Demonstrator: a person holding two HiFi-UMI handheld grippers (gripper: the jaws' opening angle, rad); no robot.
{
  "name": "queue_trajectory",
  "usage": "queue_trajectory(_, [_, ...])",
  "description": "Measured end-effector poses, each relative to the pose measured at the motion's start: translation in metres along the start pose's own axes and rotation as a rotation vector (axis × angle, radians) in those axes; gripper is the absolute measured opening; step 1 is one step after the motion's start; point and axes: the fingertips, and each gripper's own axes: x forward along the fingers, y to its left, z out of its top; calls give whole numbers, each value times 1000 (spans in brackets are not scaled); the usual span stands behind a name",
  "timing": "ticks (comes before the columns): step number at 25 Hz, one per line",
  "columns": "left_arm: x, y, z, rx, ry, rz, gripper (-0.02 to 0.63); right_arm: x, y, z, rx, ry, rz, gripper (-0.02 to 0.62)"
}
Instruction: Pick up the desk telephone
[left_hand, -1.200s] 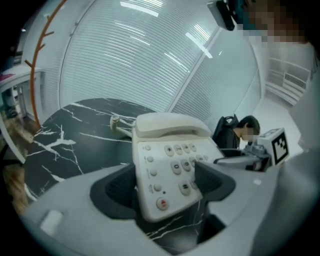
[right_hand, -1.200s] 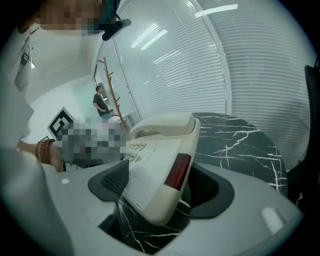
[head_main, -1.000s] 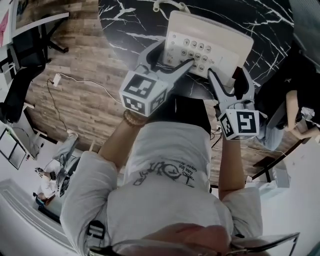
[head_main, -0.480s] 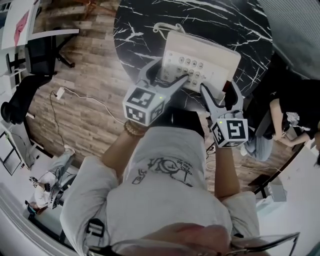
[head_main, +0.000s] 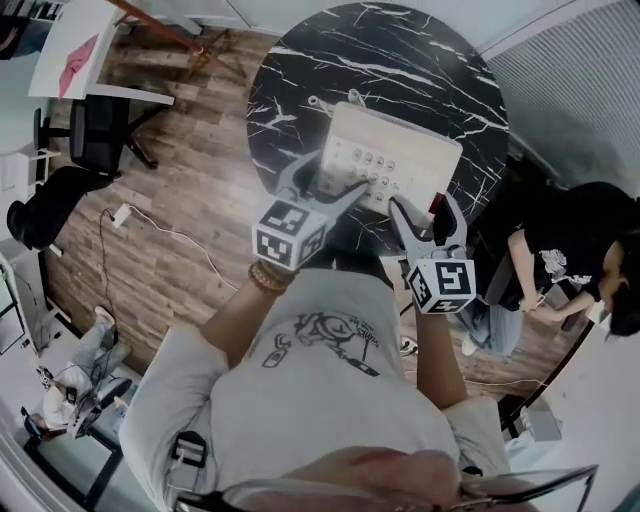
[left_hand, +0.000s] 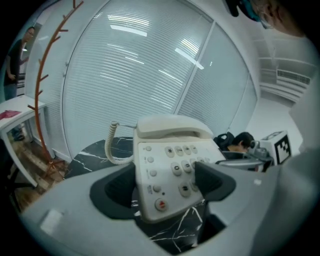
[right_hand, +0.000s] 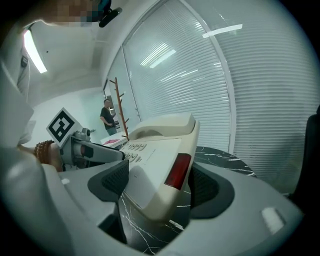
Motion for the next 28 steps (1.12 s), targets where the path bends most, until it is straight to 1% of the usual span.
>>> queue_trajectory(5, [-24,-9,30,5,-45,0,374,-13,16,34,-23,-31,-2,374])
queue_trajectory(15, [-62,-38,66,31,-101,3,374,-49,36,75,-41,-95,-8,374])
queue_trajectory(22, [-82,-49,82,19,-117,2,374,-65,49,99,-52,-123,-5,374])
queue_trajectory(28, [-89,-52,90,23,-136,0,376,-69,55,109,-64,-144,-10,373])
